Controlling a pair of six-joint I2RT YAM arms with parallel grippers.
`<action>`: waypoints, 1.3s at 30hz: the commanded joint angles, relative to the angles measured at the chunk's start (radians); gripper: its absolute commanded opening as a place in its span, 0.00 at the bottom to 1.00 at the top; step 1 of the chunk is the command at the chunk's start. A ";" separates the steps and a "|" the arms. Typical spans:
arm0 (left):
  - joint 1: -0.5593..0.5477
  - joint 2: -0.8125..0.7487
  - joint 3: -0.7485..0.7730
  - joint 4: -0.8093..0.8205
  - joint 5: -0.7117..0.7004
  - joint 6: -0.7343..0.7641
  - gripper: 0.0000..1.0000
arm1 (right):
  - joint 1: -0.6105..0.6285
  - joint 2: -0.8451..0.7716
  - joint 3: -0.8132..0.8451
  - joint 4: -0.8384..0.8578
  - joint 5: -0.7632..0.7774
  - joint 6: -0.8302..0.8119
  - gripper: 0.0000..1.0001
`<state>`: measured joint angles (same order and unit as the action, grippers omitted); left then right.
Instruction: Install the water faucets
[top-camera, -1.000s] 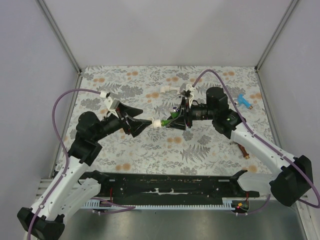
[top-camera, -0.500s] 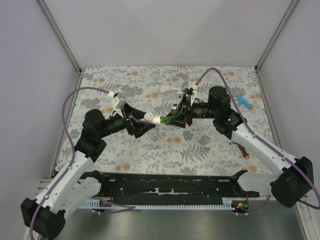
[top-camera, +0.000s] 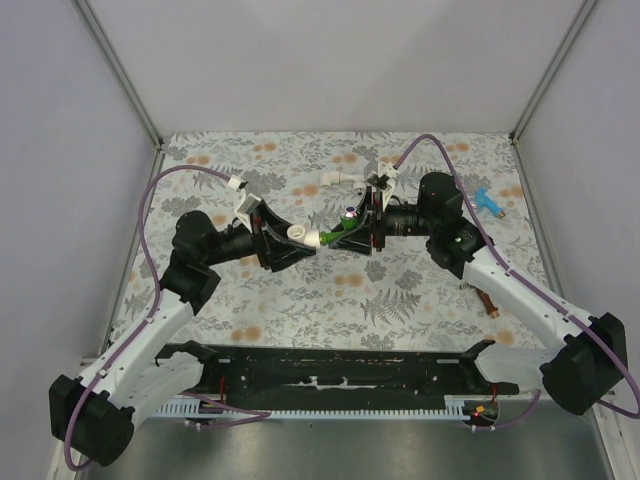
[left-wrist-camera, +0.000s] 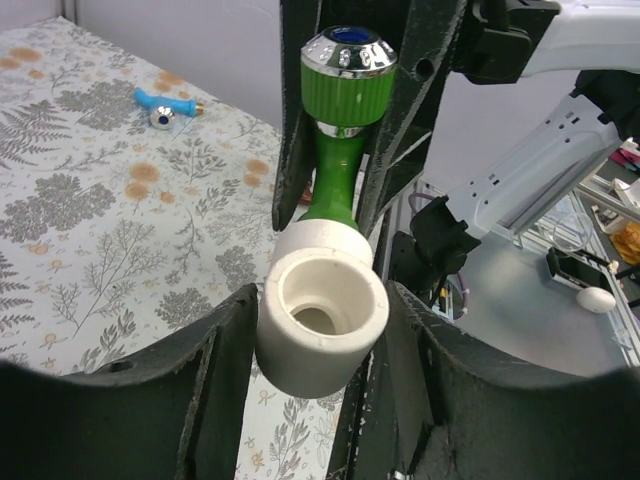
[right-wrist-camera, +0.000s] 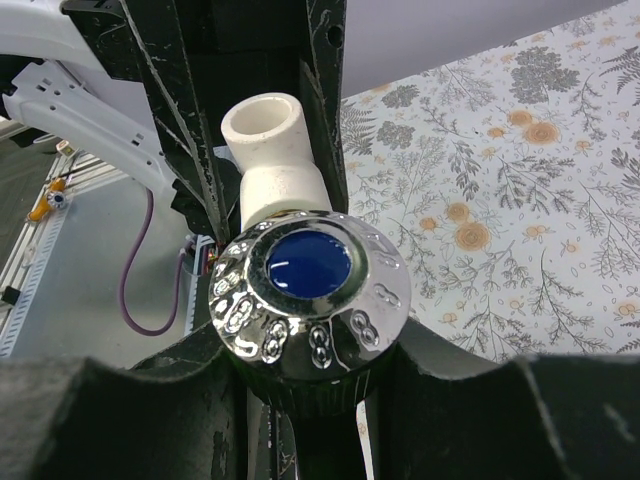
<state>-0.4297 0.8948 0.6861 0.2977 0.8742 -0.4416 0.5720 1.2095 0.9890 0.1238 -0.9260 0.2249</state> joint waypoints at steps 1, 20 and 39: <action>-0.001 0.003 0.050 0.072 0.080 -0.031 0.58 | -0.001 -0.013 -0.003 0.091 -0.027 0.021 0.00; -0.003 -0.010 0.119 -0.089 0.098 0.113 0.02 | -0.001 0.031 0.000 0.074 -0.014 0.114 0.01; -0.003 -0.163 0.101 -0.416 -0.147 0.506 0.02 | -0.075 0.180 0.025 0.020 0.085 0.570 0.64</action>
<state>-0.4335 0.7650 0.7834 -0.1505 0.7815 0.0029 0.5663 1.3869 0.9939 0.1963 -0.9642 0.7723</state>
